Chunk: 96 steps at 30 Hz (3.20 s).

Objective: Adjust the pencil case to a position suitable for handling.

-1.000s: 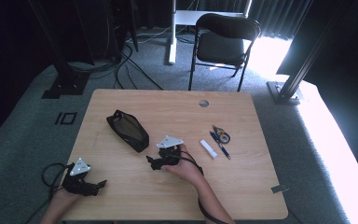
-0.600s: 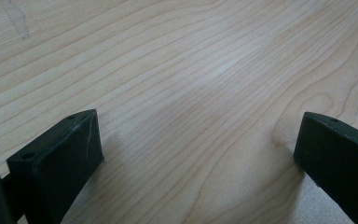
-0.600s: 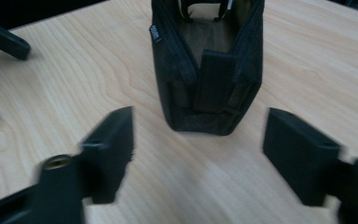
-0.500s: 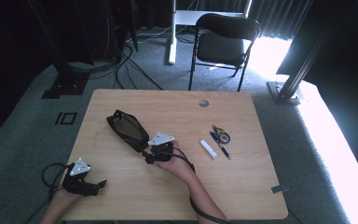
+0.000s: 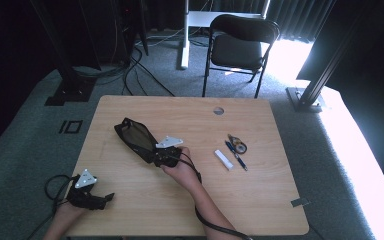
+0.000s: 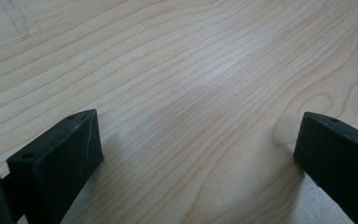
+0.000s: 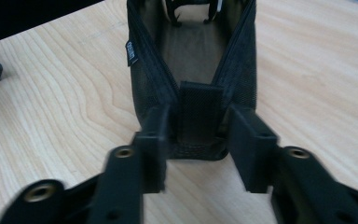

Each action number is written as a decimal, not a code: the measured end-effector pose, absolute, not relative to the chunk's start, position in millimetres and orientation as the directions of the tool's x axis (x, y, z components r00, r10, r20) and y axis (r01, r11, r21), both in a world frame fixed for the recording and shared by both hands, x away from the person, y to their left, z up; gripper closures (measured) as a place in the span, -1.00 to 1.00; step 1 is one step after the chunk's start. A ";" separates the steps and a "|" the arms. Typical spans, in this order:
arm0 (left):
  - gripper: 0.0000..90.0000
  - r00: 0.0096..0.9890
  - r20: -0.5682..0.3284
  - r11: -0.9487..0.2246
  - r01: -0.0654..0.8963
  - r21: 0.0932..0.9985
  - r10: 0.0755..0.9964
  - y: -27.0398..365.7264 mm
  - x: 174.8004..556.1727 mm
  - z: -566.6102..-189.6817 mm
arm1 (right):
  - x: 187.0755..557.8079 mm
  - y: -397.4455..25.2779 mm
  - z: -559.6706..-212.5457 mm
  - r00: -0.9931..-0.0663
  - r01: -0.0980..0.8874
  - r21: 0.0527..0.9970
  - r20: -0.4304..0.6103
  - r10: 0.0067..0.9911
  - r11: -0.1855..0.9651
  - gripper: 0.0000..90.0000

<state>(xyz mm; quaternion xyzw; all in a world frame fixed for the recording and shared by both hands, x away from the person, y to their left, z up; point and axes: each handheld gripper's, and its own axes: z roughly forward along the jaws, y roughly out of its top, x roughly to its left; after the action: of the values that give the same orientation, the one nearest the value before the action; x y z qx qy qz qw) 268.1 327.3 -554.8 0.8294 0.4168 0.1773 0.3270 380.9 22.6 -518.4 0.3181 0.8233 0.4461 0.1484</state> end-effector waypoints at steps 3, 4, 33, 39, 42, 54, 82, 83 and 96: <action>-0.97 0.590 0.021 -0.439 0.575 0.690 0.807 327.3 268.0 -554.9 | 380.8 22.8 -518.1 -0.748 0.401 0.824 0.042 0.662 0.401 0.61; -0.97 0.590 0.021 -0.439 0.575 0.690 0.807 327.3 268.0 -554.9 | 380.6 22.2 -517.9 -0.748 0.406 0.824 0.049 0.662 0.396 0.62; -0.97 0.590 0.022 -0.439 0.575 0.690 0.807 327.3 268.1 -554.9 | 346.2 -37.6 -517.6 -0.747 0.430 0.813 0.077 0.660 0.392 0.62; -0.98 0.590 0.021 -0.439 0.575 0.690 0.807 327.3 268.0 -554.9 | 339.6 -53.4 -518.7 -0.738 0.432 0.816 0.074 0.671 0.384 0.62; -0.98 0.590 0.021 -0.439 0.575 0.690 0.807 327.3 268.0 -554.9 | 336.0 -61.0 -518.9 -0.732 0.437 0.815 0.075 0.677 0.382 0.62; -0.98 0.590 0.021 -0.438 0.575 0.691 0.807 327.3 268.1 -554.9 | 317.4 -90.7 -522.3 -0.714 0.445 0.816 0.075 0.696 0.368 0.62; -0.97 0.589 0.021 -0.438 0.575 0.692 0.808 327.2 268.1 -555.0 | 272.7 -160.3 -524.9 -0.655 0.492 0.809 0.099 0.749 0.323 0.62; -0.97 0.589 0.021 -0.438 0.575 0.691 0.808 327.2 268.1 -555.0 | 270.9 -162.5 -524.8 -0.652 0.492 0.809 0.098 0.751 0.322 0.62; -0.98 0.589 0.021 -0.438 0.575 0.692 0.808 327.2 268.1 -555.0 | 248.8 -185.9 -525.6 -0.641 0.506 0.805 0.111 0.760 0.309 0.62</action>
<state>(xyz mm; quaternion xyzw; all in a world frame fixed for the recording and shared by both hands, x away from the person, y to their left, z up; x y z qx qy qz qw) 268.1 327.2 -555.0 0.8290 0.4169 0.1776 0.3278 248.8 -185.9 -525.6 0.3978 0.7955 0.4329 0.1466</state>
